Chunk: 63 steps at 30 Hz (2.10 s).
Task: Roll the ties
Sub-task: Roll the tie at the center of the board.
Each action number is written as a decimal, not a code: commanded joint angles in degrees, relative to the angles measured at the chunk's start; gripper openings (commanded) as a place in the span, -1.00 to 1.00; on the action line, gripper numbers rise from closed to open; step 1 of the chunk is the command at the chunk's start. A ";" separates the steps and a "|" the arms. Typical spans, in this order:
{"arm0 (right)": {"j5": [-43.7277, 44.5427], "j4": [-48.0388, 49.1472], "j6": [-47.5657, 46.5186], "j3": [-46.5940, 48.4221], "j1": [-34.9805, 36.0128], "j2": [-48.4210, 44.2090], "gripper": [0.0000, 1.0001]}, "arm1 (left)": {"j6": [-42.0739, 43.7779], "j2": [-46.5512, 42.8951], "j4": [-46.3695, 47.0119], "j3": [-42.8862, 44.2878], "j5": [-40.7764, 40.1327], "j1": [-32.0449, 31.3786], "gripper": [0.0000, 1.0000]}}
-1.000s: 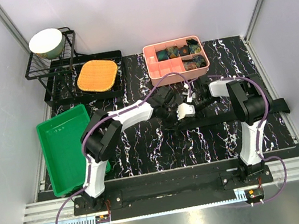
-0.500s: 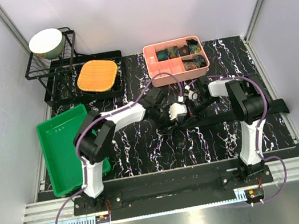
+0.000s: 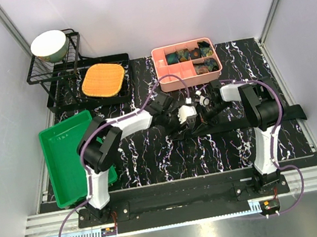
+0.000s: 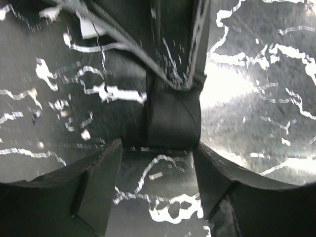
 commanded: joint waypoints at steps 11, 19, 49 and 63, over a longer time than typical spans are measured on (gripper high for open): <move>10.53 1.06 -2.86 -0.10 0.25 3.37 -1.00 | -1.66 1.15 -2.35 6.95 6.89 -3.29 -0.20; 10.62 1.15 -2.77 -0.19 0.25 3.20 -1.00 | -4.56 5.62 -2.26 11.08 7.07 -4.61 -0.31; 10.53 0.98 -2.59 -0.27 0.16 4.26 -1.00 | -4.91 3.78 -0.42 2.03 5.23 -0.04 0.39; 10.53 0.98 -2.07 0.16 0.16 4.78 -1.00 | -7.10 3.16 2.49 5.19 9.00 -1.79 0.14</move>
